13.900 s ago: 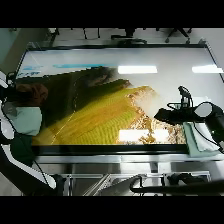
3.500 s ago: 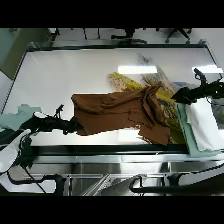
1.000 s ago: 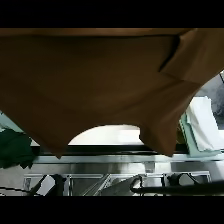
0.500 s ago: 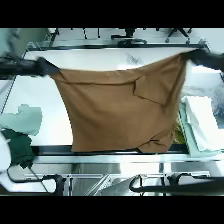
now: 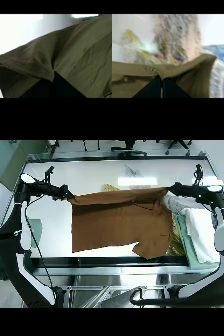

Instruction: Fold the shirts.

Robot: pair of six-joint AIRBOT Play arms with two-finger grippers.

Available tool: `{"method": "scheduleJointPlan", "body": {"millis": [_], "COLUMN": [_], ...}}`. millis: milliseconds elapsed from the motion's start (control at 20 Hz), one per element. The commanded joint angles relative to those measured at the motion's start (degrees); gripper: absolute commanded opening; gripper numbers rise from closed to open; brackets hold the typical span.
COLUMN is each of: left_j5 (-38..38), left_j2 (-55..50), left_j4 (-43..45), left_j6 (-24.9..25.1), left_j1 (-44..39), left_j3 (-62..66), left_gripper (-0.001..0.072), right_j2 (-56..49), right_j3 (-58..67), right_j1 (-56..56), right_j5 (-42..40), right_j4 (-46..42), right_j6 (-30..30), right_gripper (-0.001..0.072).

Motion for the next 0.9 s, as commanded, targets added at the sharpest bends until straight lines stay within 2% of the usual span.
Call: {"method": "scheduleJointPlan", "body": {"millis": [0,250,500,550,600,650,700,850], "left_j5": [-0.11,0.92,-0.61,-2.38,-5.29,-8.46,-11.72,-17.64], "left_j2": [-2.32,-2.32,-2.29,-2.29,-2.29,-2.27,-2.08,1.70], "left_j4": [2.10,2.14,2.93,2.99,3.02,3.06,3.08,3.58], "left_j6": [-0.81,-0.74,-1.38,-1.92,-2.69,-4.20,-6.19,-8.92], "left_j1": [-0.07,-0.20,-0.26,-0.26,-0.04,0.26,0.55,1.75], "left_j3": [0.57,-5.97,-6.69,-5.07,-2.64,-0.11,2.21,2.43], "left_gripper": [0.0014,0.0014,0.0020,0.0022,0.0242,0.0566,0.0621,0.0584], "right_j2": [-2.43,-7.17,-6.12,-5.22,-3.93,-2.43,-0.59,5.90], "right_j3": [0.22,0.22,0.33,0.66,1.40,2.19,2.60,2.62], "right_j1": [-0.37,0.68,0.72,0.72,0.70,0.55,0.13,-2.19], "right_j5": [0.44,1.05,2.16,3.32,5.07,7.15,9.07,13.46], "right_j4": [-10.45,-10.51,-8.09,-7.65,-7.67,-8.00,-8.35,-11.87], "right_j6": [4.15,4.13,3.96,3.23,3.23,3.23,3.34,6.75], "right_gripper": [0.0026,0.0027,0.0029,0.0095,0.0331,0.0428,0.0428,0.0424]}}
